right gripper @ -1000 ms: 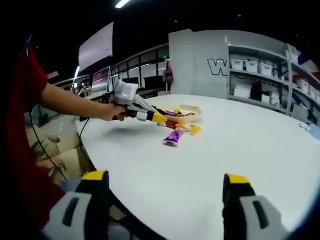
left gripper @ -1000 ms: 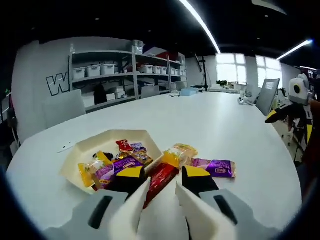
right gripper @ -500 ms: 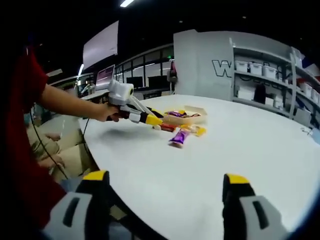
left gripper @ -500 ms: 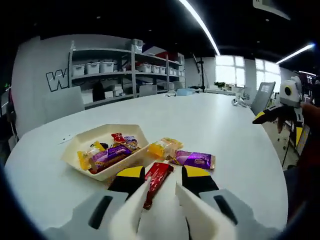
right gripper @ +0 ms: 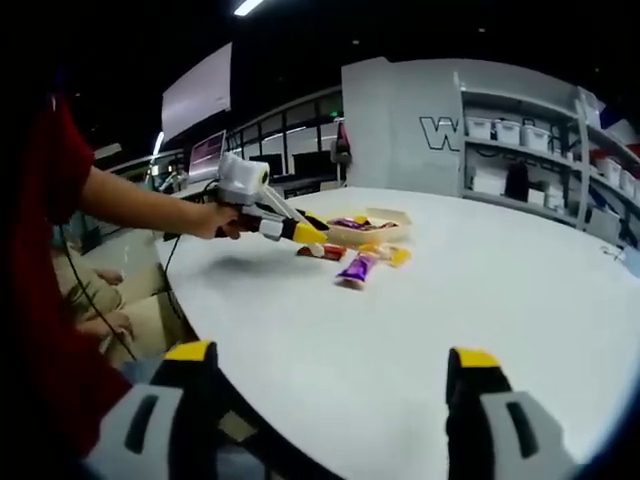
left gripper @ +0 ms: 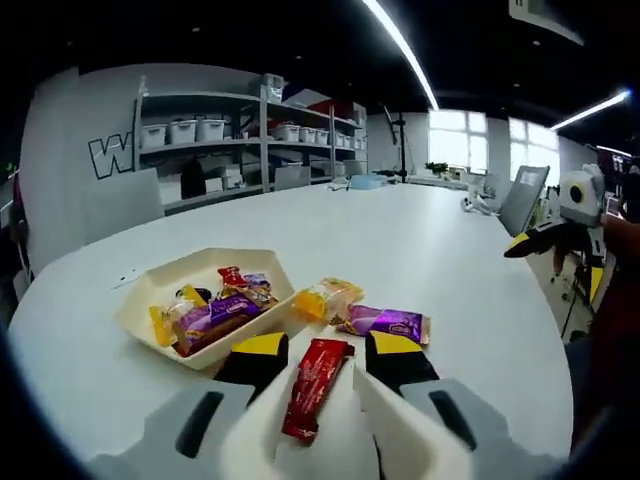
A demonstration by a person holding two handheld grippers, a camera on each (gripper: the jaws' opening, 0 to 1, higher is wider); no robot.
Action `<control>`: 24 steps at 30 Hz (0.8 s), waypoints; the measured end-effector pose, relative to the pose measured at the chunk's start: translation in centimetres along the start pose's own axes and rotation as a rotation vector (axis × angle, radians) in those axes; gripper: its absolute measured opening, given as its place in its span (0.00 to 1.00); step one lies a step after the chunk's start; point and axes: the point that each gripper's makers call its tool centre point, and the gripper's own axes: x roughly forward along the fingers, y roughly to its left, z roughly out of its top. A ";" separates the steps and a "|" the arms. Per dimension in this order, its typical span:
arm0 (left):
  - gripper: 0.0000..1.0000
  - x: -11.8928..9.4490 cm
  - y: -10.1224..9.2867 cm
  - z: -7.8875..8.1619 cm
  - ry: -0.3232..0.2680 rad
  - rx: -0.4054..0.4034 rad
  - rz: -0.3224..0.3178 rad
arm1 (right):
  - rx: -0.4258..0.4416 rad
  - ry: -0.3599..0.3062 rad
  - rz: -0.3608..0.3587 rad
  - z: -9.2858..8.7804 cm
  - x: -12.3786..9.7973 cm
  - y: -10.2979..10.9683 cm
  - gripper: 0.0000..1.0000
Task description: Place the target food into the container with the food tongs after gripping and lifting it, then release it inside without dropping or visibly crushing the food.
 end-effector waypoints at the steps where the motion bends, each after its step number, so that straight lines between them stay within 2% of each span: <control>1: 0.29 0.2 0.1 -0.1 0.002 -0.004 -0.001 | 0.000 -0.002 -0.003 0.0 -0.1 -0.1 0.94; 2: 0.29 0.4 0.6 -0.5 0.011 -0.016 0.003 | 0.002 -0.005 -0.007 0.1 -0.1 -0.2 0.94; 6: 0.29 0.4 0.7 -1.0 0.014 -0.044 -0.017 | 0.017 -0.004 -0.020 -0.2 -0.3 -0.5 0.94; 9: 0.28 0.3 0.8 -1.1 0.016 -0.138 -0.015 | 0.021 0.004 -0.020 -0.5 -0.2 -0.6 0.94; 10: 0.28 0.3 0.9 -1.1 0.009 -0.113 -0.015 | 0.019 0.008 -0.018 -0.6 -0.2 -0.5 0.94; 13: 0.26 0.3 0.6 -1.0 0.013 -0.102 -0.026 | 0.018 0.010 -0.014 -0.5 -0.1 -0.4 0.94; 24: 0.23 0.3 0.2 -1.2 0.029 -0.116 -0.031 | 0.008 0.012 -0.006 -0.4 0.0 -0.2 0.94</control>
